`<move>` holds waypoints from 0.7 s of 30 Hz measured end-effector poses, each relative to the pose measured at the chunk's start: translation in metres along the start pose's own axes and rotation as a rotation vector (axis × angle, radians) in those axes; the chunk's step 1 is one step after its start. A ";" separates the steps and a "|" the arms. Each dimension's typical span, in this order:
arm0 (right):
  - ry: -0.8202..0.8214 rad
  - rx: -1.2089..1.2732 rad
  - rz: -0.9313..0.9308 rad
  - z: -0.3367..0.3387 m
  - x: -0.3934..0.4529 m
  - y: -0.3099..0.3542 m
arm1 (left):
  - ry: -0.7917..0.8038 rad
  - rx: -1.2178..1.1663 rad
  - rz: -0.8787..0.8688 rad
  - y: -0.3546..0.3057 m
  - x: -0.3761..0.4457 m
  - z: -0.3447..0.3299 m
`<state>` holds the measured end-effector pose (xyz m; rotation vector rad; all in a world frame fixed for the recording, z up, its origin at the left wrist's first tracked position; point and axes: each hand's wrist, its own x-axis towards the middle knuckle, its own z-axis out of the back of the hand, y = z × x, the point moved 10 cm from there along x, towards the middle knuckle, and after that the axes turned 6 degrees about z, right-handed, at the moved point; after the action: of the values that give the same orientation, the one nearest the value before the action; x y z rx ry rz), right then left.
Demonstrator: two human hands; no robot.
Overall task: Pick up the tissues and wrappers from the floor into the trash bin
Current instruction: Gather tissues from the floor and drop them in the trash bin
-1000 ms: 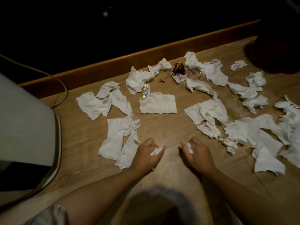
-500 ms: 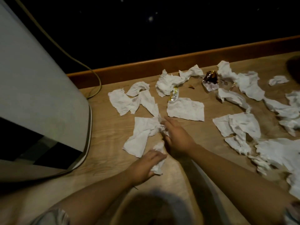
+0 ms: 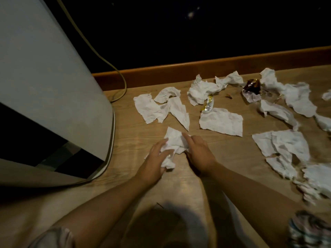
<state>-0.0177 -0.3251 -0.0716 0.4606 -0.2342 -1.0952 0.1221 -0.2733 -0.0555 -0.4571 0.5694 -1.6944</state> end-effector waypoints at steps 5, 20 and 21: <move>0.010 0.094 -0.071 0.003 -0.017 -0.013 | 0.026 -0.097 0.114 0.016 0.006 -0.020; -0.245 0.273 -0.270 0.107 -0.072 -0.063 | -0.213 -0.418 0.291 -0.039 0.019 0.009; -0.298 0.349 -0.322 0.121 -0.081 -0.076 | -0.235 -0.460 0.319 -0.049 0.022 0.016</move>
<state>-0.1633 -0.3107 0.0033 0.6606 -0.6372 -1.4466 0.0884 -0.2897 -0.0139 -0.8353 0.8140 -1.1812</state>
